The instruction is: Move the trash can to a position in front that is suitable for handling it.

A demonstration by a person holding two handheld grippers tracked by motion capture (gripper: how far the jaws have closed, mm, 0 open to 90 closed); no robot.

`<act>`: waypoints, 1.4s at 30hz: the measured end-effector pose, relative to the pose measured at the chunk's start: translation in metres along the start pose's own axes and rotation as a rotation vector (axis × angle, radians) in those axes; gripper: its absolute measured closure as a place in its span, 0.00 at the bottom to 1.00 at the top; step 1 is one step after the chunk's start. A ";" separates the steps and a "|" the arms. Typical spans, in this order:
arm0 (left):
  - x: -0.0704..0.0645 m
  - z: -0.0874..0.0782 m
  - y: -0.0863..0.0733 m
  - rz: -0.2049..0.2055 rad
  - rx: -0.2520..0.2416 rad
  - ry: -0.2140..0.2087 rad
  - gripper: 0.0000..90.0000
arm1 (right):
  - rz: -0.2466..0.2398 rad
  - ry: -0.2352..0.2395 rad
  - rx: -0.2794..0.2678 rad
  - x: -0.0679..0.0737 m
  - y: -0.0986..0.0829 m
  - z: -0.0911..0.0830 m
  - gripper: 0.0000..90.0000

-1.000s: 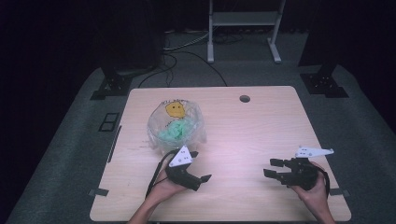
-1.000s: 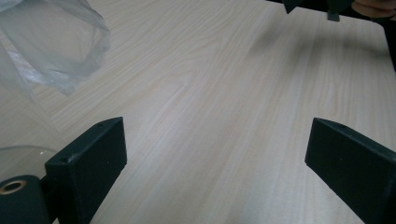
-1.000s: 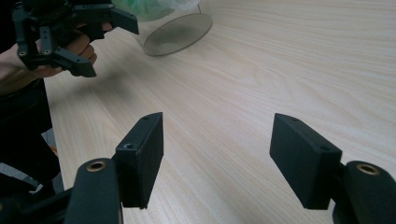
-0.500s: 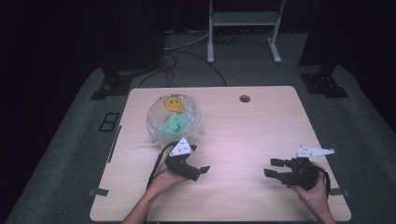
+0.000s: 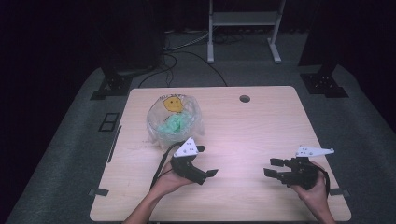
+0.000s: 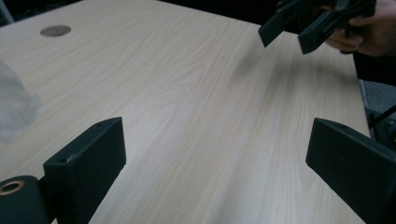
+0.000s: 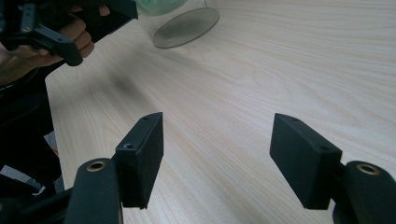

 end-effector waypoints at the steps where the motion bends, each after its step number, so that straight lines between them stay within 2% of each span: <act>1: -0.001 -0.002 0.004 0.001 -0.003 -0.003 0.04 | 0.002 0.000 -0.003 0.000 0.000 -0.001 0.38; 2: -0.002 -0.004 0.012 0.006 -0.013 -0.006 0.04 | 0.002 0.000 -0.003 -0.001 0.000 -0.001 0.38; 4: -0.003 -0.005 0.015 0.011 -0.015 -0.007 0.04 | 0.002 0.000 -0.005 -0.001 0.000 -0.001 0.38; 5: -0.002 -0.007 0.023 0.020 -0.023 -0.004 0.04 | 0.001 -0.001 -0.005 -0.001 0.000 -0.002 0.38; 9: 0.000 -0.010 0.033 0.030 -0.030 0.003 0.04 | 0.000 -0.002 -0.009 0.000 0.001 -0.003 0.38; 14: 0.012 -0.016 0.050 0.029 -0.043 0.023 0.04 | 0.000 -0.002 -0.011 -0.001 0.001 -0.004 0.38; 18: 0.019 -0.019 0.057 0.028 -0.044 0.037 0.04 | -0.002 -0.002 -0.011 -0.001 0.001 -0.003 0.38; 23: 0.039 -0.026 0.069 0.014 -0.048 0.075 0.04 | -0.001 -0.002 -0.011 -0.001 0.001 -0.003 0.38; 24: 0.039 -0.026 0.069 0.014 -0.048 0.075 0.04 | -0.001 -0.002 -0.011 -0.001 0.001 -0.003 0.38; 25: 0.046 -0.030 0.072 0.014 -0.050 0.091 0.04 | -0.001 -0.002 -0.011 0.000 0.001 -0.003 0.38; 27: 0.050 -0.031 0.074 0.012 -0.052 0.098 0.04 | -0.002 -0.003 -0.011 0.000 0.001 -0.004 0.38; 28: 0.057 -0.034 0.076 0.007 -0.050 0.114 0.04 | -0.002 -0.003 -0.010 0.000 0.001 -0.004 0.38; 32: 0.072 -0.040 0.078 -0.014 -0.050 0.143 0.04 | 0.000 -0.003 -0.011 0.000 0.001 -0.004 0.38; 33: 0.072 -0.040 0.078 -0.014 -0.050 0.143 0.04 | 0.000 -0.004 -0.011 0.000 0.001 -0.004 0.38; 35: 0.084 -0.045 0.080 -0.028 -0.049 0.171 0.04 | 0.002 -0.004 -0.013 0.000 0.001 -0.004 0.38; 36: 0.084 -0.045 0.080 -0.028 -0.049 0.171 0.04 | 0.002 -0.004 -0.013 0.000 0.001 -0.004 0.38; 38: 0.097 -0.051 0.080 -0.042 -0.047 0.203 0.04 | -0.001 -0.004 -0.012 0.000 0.001 -0.003 0.38; 39: 0.097 -0.051 0.080 -0.042 -0.047 0.203 0.05 | 0.000 -0.004 -0.012 0.000 0.001 -0.003 0.38; 40: 0.106 -0.056 0.080 -0.055 -0.043 0.222 0.05 | 0.000 -0.004 -0.010 0.000 0.001 -0.003 0.38; 42: 0.110 -0.058 0.080 -0.062 -0.045 0.231 0.05 | -0.001 -0.004 -0.010 0.000 0.001 -0.003 0.38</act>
Point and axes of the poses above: each handheld gripper's, and its own axes: z roughly forward along the jaws, y roughly out of its top, x roughly to its left, the point moved 8 cm from there along z, roughly forward along the jaws, and after that the axes turned 14 degrees about y, right-handed, at the moved point
